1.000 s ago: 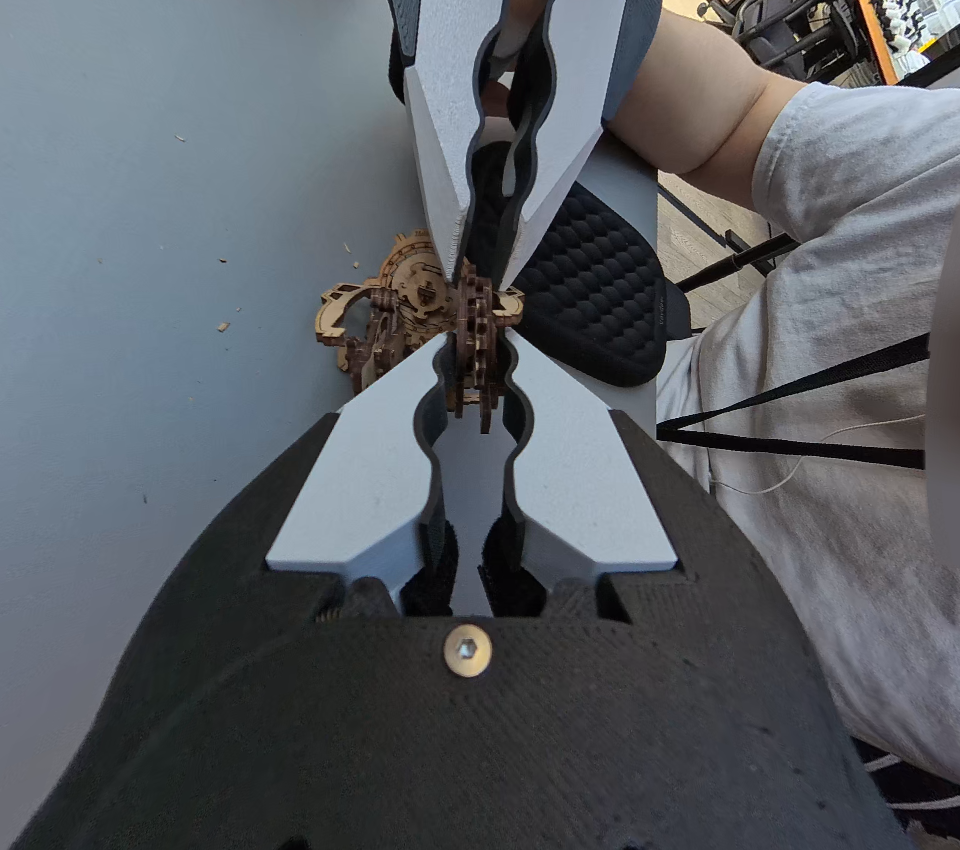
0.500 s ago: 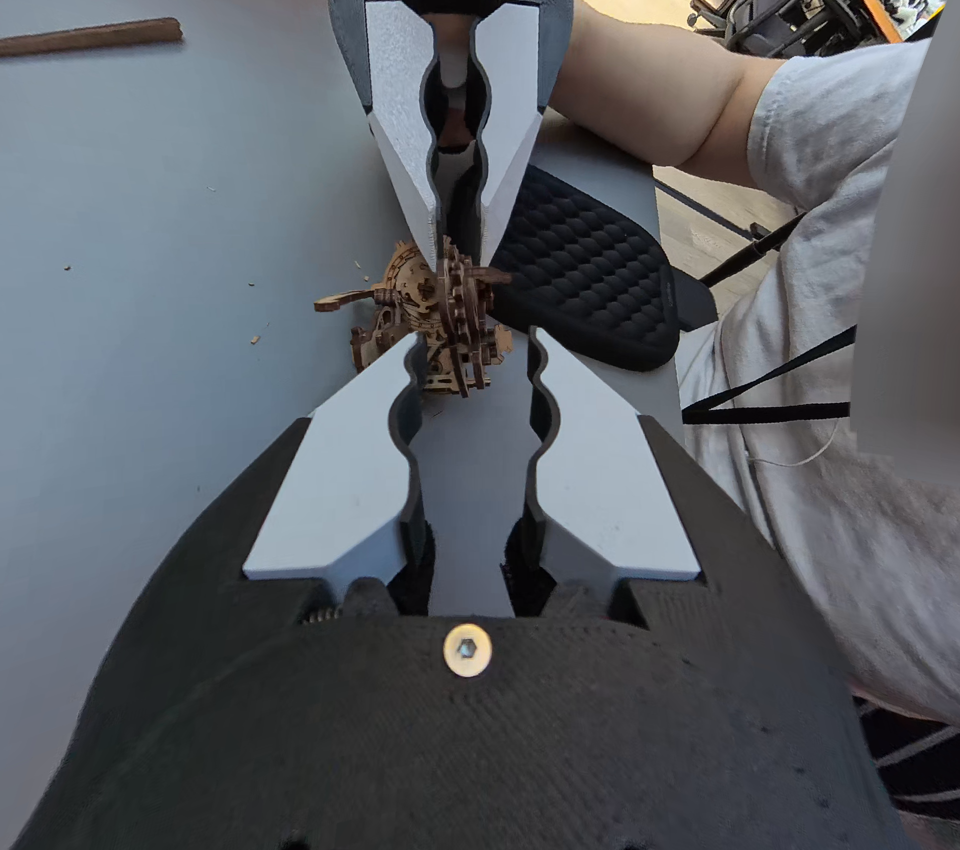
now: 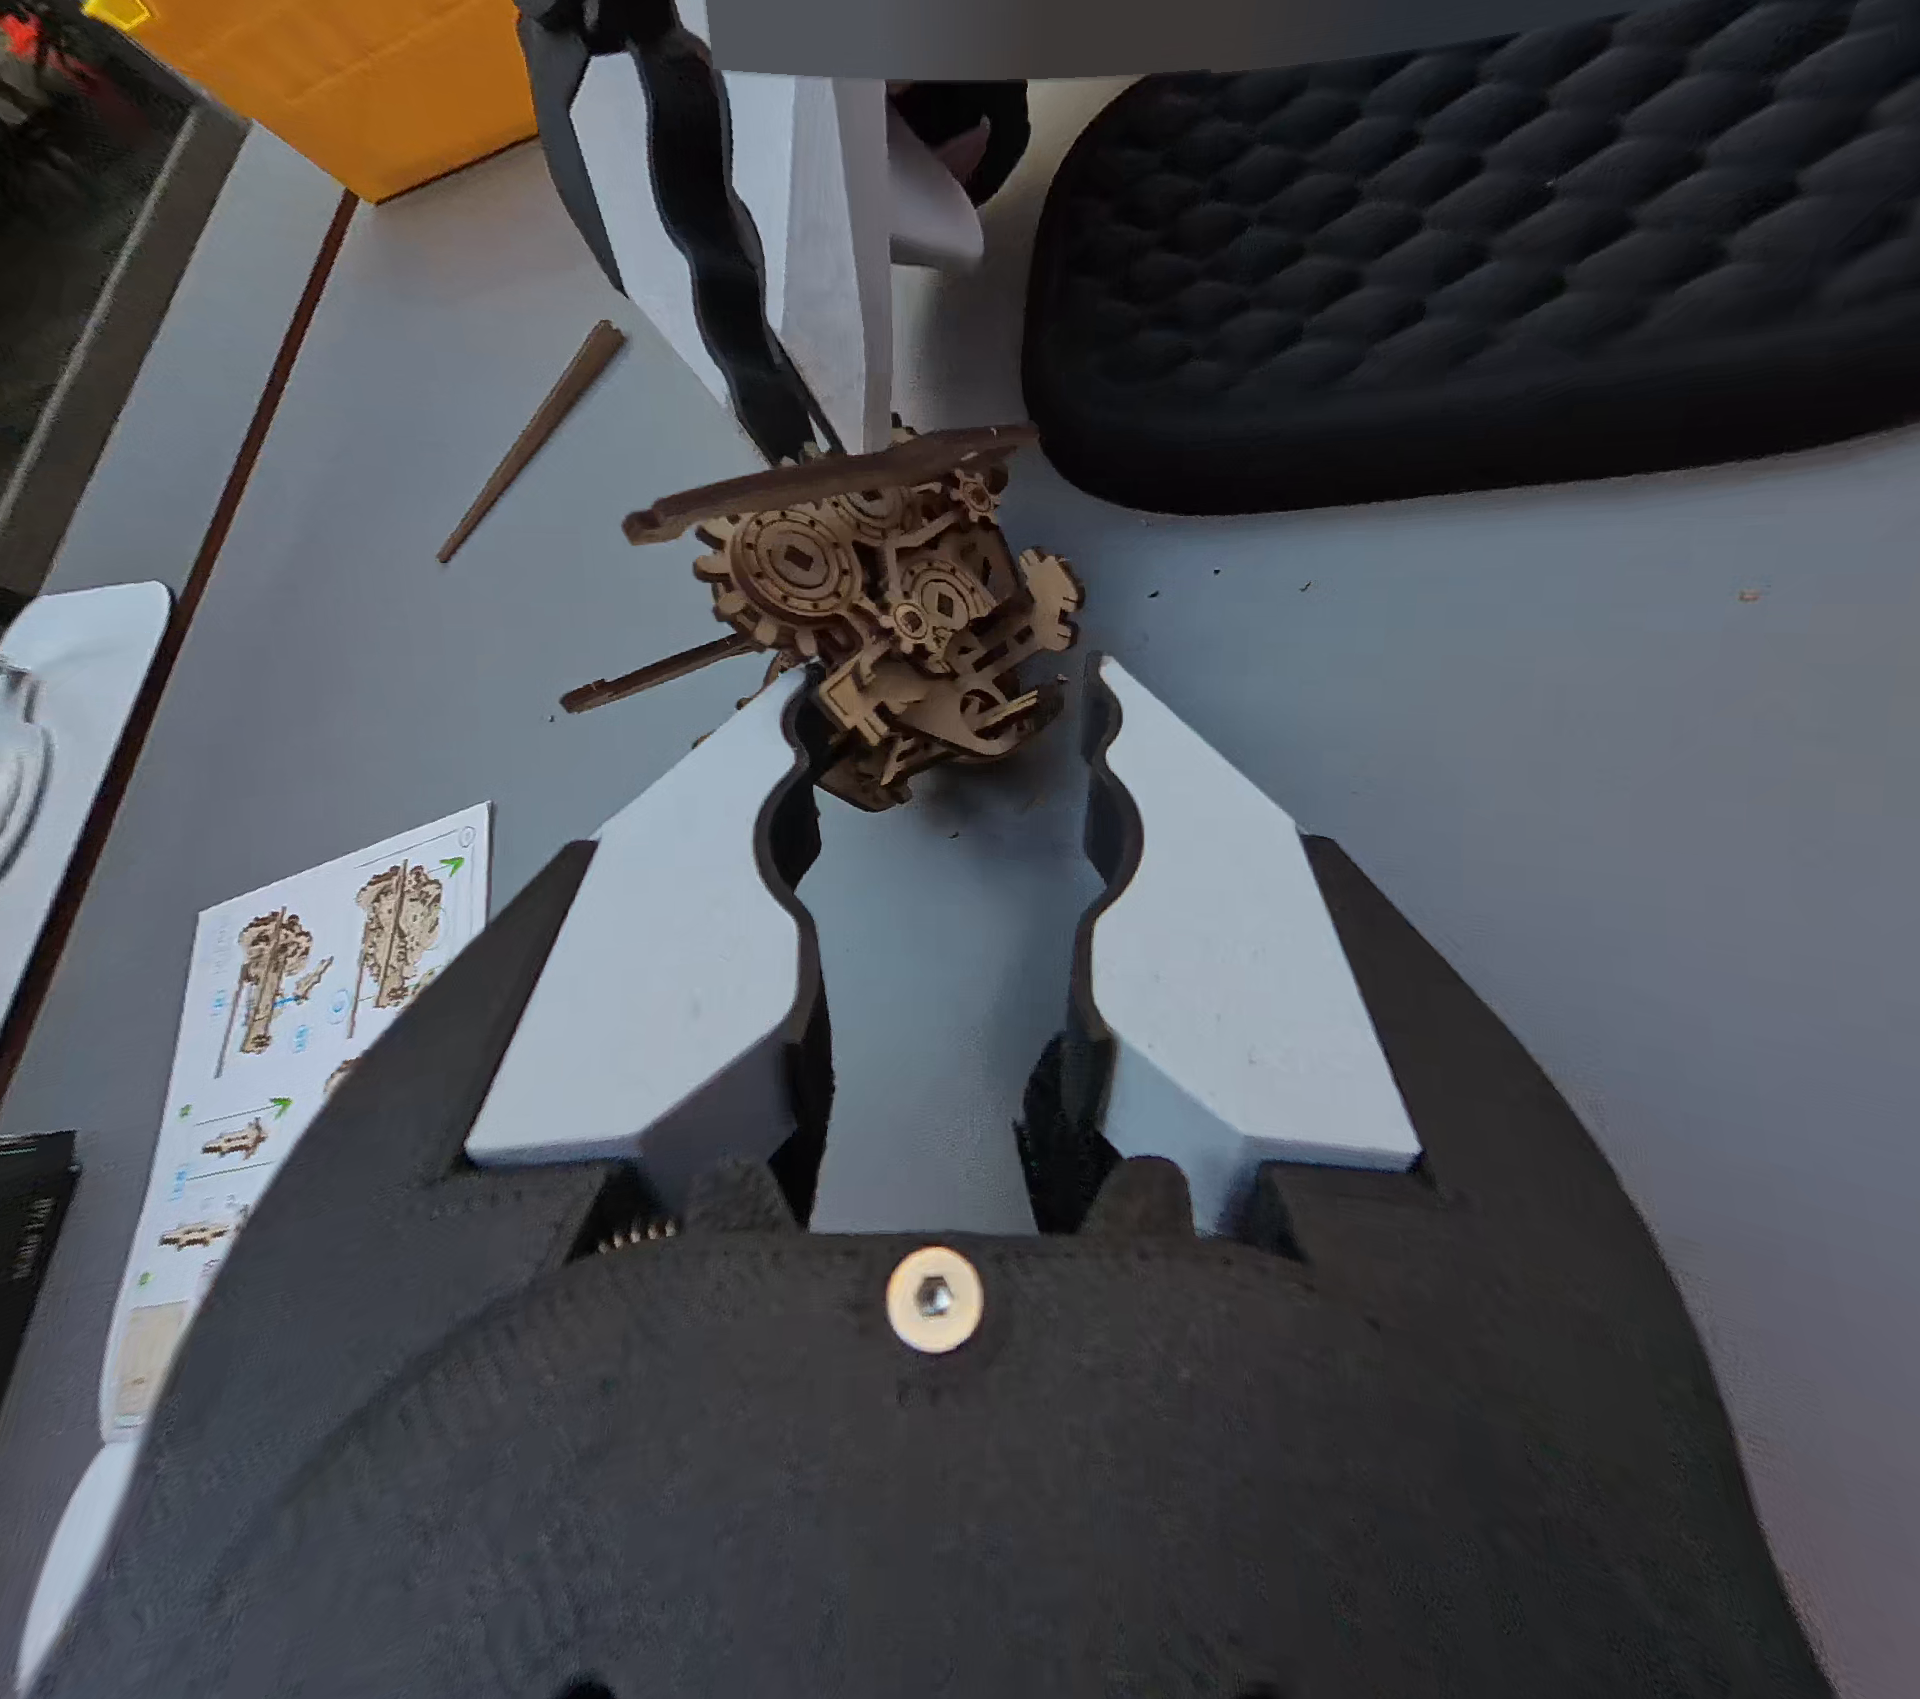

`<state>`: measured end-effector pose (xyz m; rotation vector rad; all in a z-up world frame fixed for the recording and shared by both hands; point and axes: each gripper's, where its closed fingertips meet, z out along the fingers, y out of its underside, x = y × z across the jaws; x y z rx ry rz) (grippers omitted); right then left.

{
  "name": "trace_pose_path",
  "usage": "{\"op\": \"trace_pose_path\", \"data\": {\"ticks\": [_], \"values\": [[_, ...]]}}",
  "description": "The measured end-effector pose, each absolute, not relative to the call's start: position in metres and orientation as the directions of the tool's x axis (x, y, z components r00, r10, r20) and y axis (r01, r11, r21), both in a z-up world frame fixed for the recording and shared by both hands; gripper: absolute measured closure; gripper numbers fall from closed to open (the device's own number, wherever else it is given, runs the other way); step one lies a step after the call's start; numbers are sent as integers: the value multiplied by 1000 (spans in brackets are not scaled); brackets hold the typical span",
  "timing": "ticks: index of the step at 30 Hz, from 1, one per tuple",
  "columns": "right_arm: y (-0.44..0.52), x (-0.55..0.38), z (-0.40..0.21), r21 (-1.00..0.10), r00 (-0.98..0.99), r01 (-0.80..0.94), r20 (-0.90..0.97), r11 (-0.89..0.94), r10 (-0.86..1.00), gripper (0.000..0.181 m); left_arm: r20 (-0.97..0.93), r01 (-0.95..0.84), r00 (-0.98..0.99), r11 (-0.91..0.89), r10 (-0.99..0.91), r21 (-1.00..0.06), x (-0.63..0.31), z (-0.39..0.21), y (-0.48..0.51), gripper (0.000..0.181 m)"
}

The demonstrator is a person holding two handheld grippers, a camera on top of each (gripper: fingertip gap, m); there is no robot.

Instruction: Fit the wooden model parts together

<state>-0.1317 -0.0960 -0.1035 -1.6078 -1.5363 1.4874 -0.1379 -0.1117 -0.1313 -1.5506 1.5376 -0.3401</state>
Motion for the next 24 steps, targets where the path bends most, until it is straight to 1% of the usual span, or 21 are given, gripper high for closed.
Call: {"op": "trace_pose_path", "data": {"ticks": [3,4,5,11,14,17,19,21,24], "values": [[-96,-131,-104,-873,-207,404,-377,-272,903,170,-506,-694,189,250,-841,-675,-138,-134,-105,142],[-95,-131,-104,-874,-206,404,-375,-270,904,170,-525,-698,194,259,-829,-667,-139,-133,-103,146],[-95,-131,-104,-875,-206,403,-374,-270,904,170,-528,-698,196,260,-826,-667,-139,-133,-102,146],[-95,-130,-103,-877,-202,400,-368,-266,908,170,-481,-677,210,228,-852,-700,-138,-133,-102,148],[-95,-130,-103,-878,-201,398,-367,-267,908,170,-420,-652,221,187,-880,-735,-137,-132,-103,148],[-94,-130,-103,-879,-198,396,-364,-266,910,170,-377,-638,246,143,-893,-757,-136,-131,-104,140],[-95,-130,-103,-878,-200,396,-367,-268,908,170,-396,-650,273,136,-877,-748,-137,-130,-103,134],[-93,-130,-103,-879,-193,394,-364,-268,911,170,-413,-667,273,139,-869,-732,-135,-131,-105,115],[-93,-130,-103,-880,-191,392,-361,-266,913,170,-422,-688,264,138,-867,-712,-136,-136,-107,113]]}}
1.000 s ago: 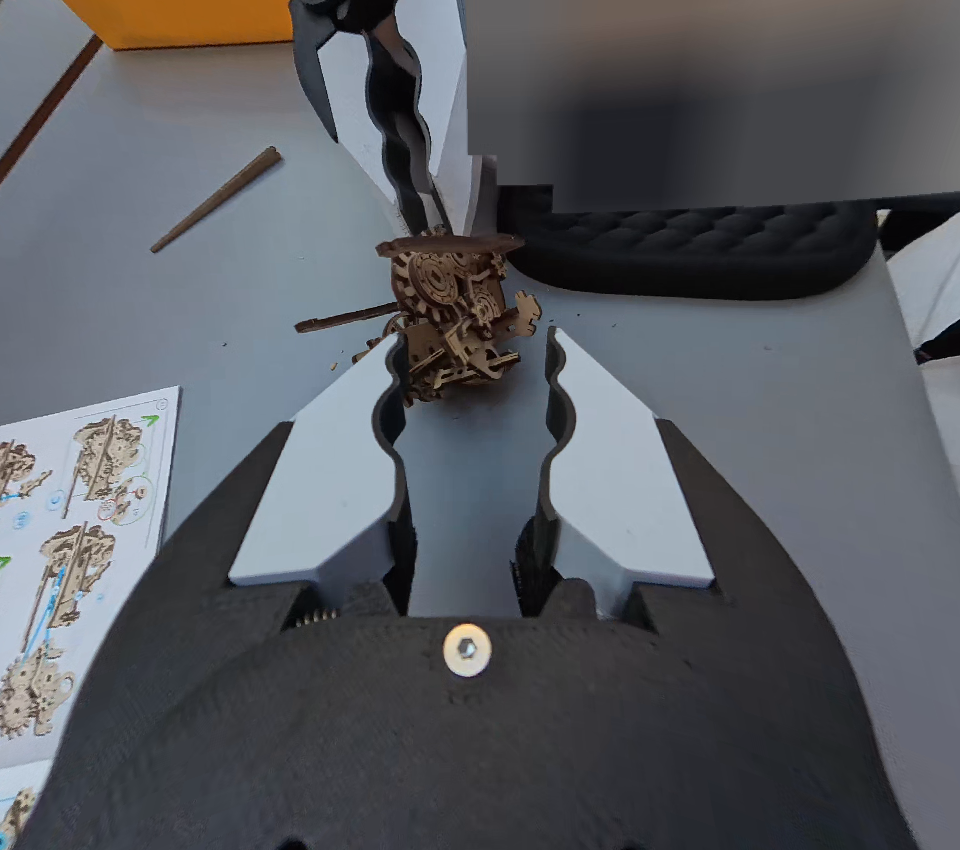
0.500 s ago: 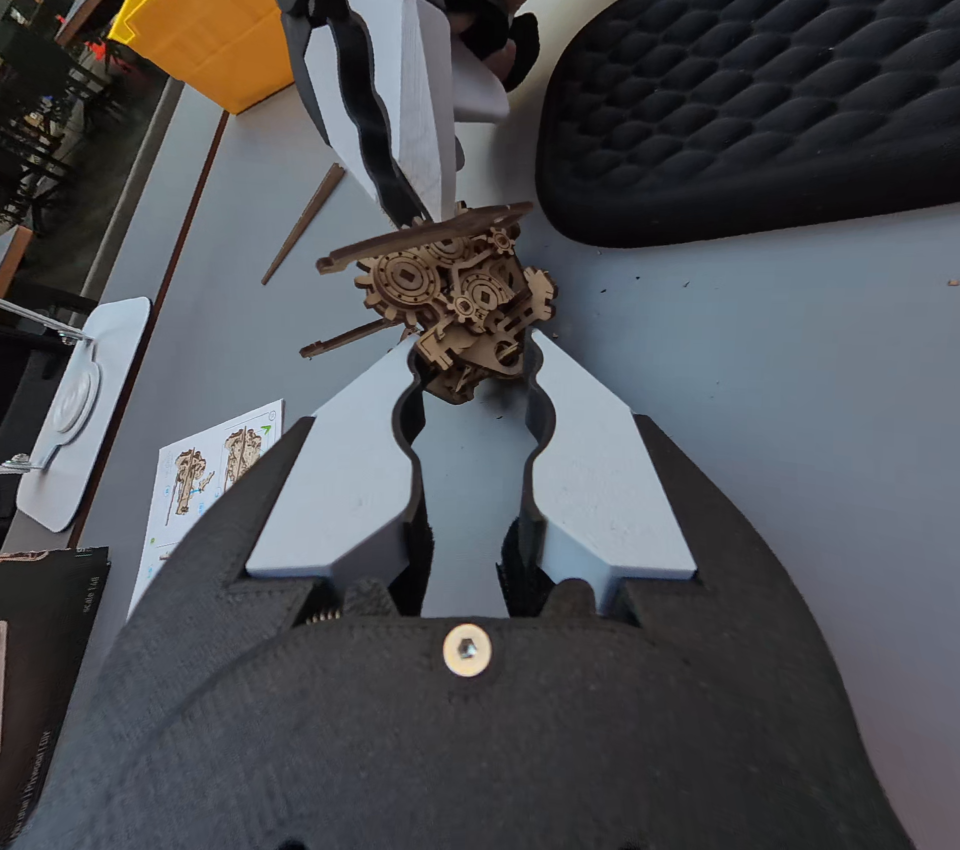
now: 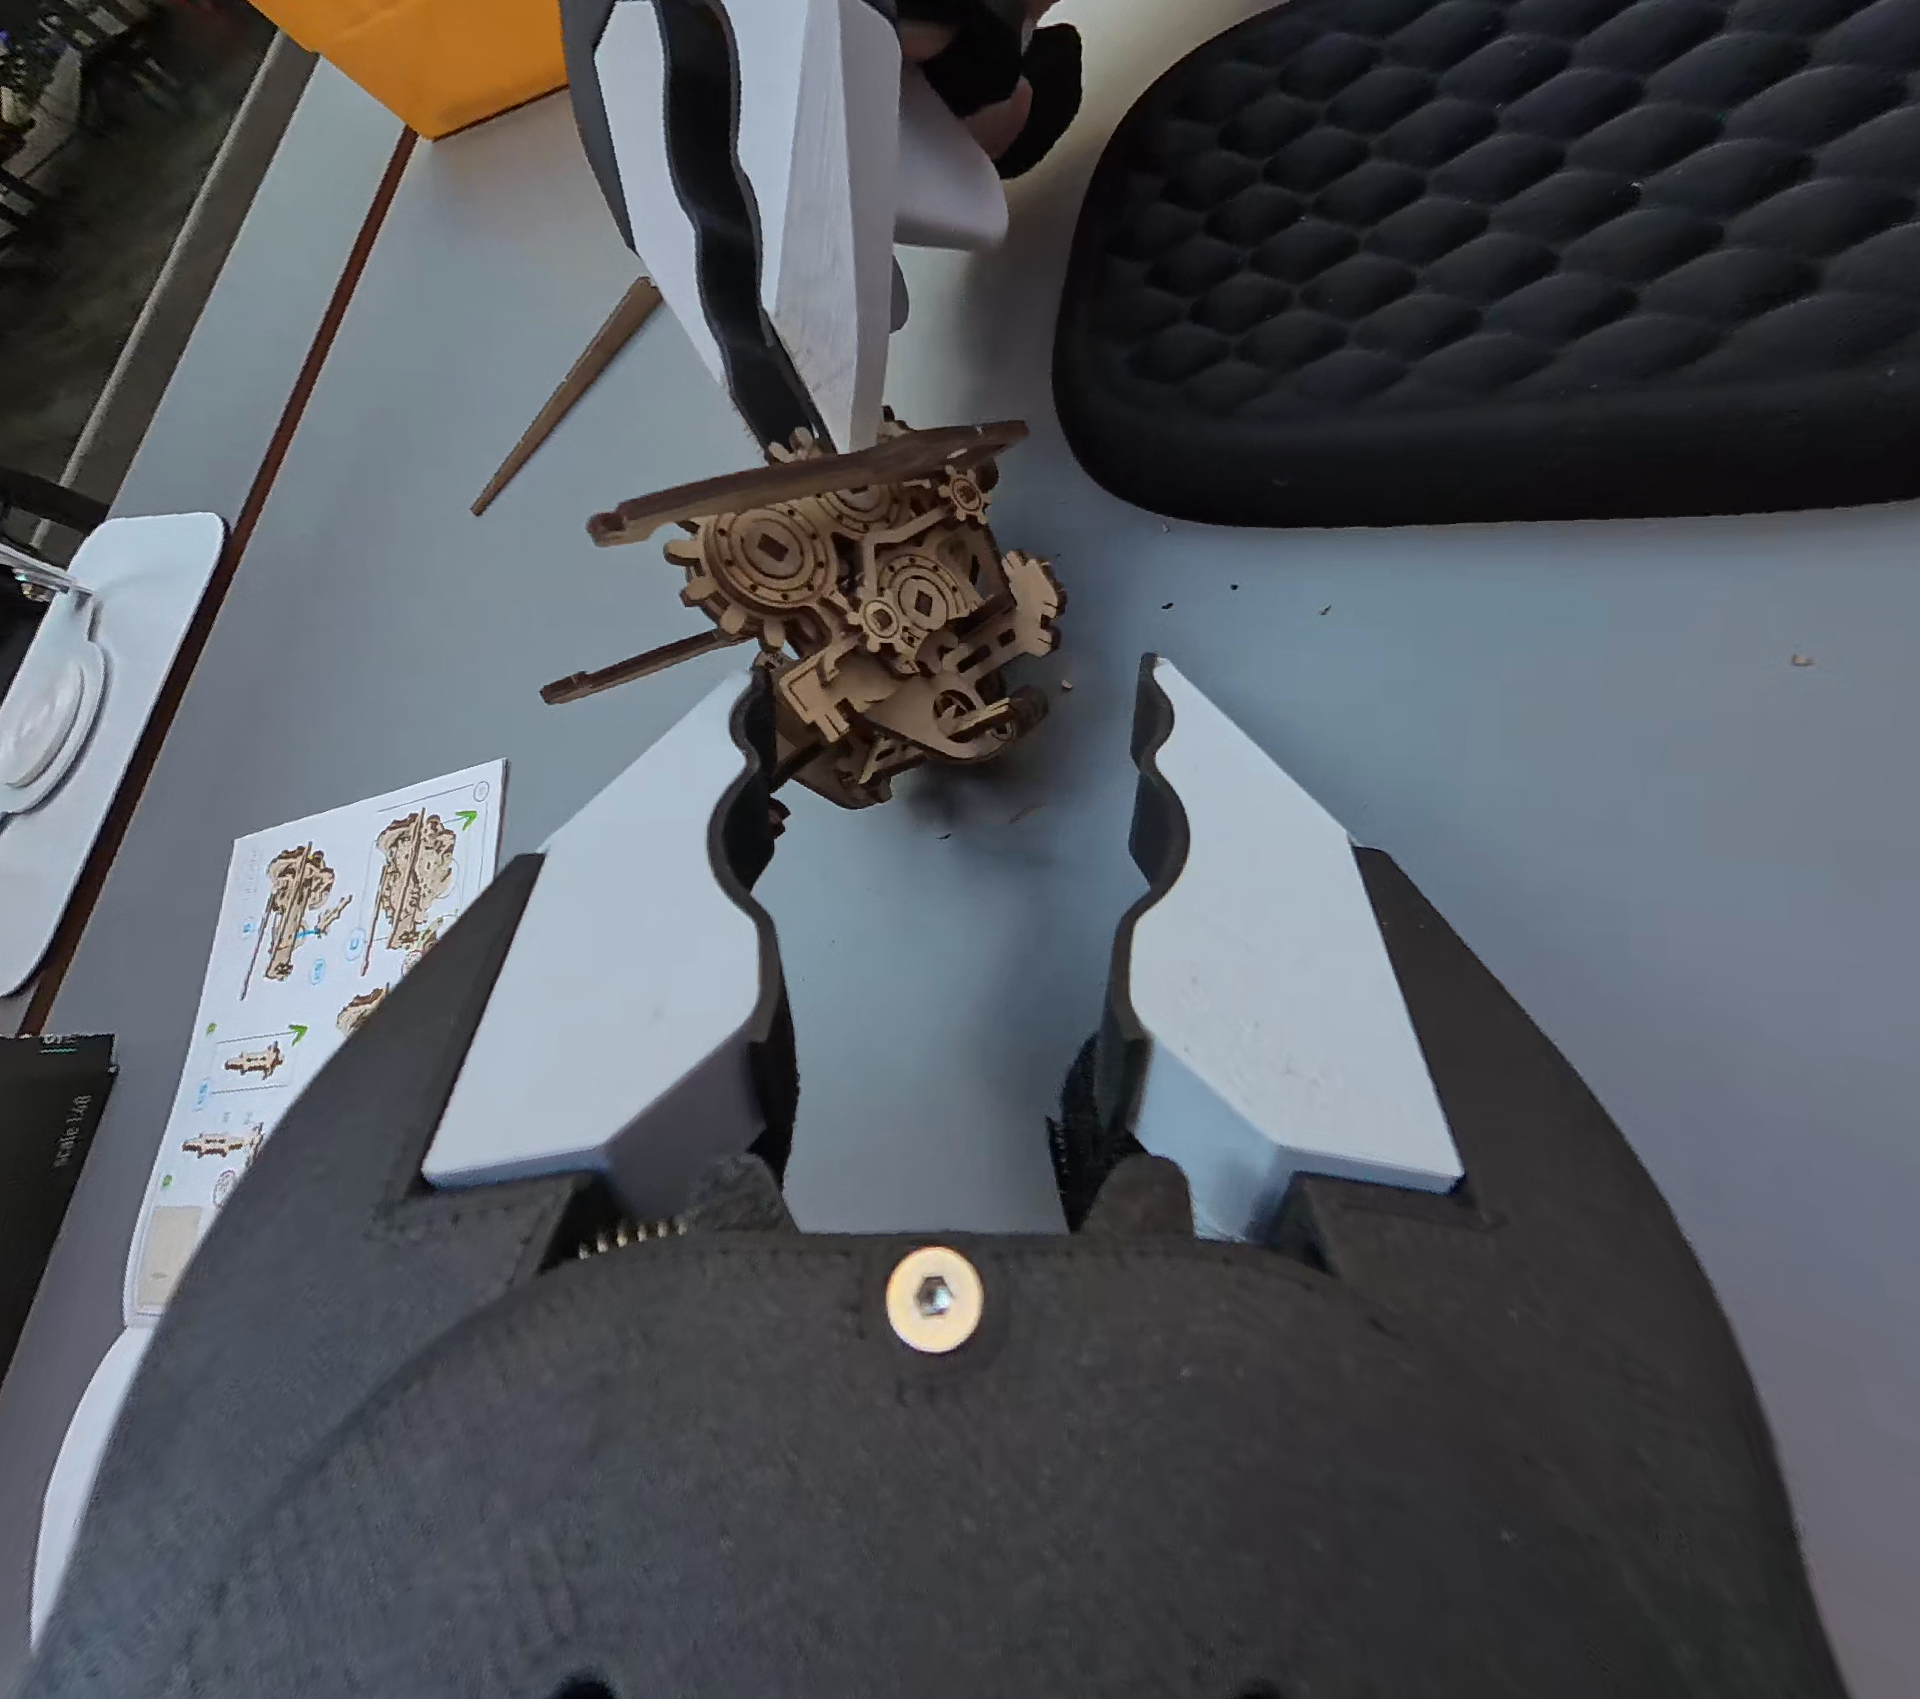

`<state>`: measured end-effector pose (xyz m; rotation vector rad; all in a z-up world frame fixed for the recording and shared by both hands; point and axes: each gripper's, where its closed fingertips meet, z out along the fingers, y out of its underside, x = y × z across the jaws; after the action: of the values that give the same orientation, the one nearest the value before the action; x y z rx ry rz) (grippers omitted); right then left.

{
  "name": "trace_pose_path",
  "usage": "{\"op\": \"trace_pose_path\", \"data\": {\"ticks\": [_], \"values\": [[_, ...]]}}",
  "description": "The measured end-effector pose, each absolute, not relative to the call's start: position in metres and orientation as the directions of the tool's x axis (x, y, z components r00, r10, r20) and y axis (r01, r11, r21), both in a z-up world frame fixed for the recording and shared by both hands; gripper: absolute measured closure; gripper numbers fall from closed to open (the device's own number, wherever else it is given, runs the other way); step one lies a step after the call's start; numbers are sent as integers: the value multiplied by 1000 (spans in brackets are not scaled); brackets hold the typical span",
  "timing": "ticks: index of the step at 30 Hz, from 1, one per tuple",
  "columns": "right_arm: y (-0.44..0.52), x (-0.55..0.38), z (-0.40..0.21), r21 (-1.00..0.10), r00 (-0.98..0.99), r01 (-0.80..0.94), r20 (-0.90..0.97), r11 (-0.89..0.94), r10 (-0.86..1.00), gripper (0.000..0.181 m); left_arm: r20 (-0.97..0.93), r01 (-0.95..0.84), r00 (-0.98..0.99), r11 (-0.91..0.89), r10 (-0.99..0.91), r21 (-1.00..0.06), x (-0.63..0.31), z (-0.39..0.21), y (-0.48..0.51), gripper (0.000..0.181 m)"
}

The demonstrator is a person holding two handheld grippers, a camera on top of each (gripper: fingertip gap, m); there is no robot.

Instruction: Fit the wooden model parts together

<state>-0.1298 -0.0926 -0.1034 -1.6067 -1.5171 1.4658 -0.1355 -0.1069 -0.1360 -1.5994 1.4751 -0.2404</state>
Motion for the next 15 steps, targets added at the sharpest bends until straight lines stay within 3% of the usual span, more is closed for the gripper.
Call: {"op": "trace_pose_path", "data": {"ticks": [5,15], "values": [[-90,-131,-104,-880,-175,389,-362,-273,916,170,-377,-645,356,67,-855,-761,-134,-130,-100,106],[-88,-132,-104,-877,-144,385,-365,-288,920,170,-568,-719,433,111,-700,-686,-127,-129,-84,104]]}}
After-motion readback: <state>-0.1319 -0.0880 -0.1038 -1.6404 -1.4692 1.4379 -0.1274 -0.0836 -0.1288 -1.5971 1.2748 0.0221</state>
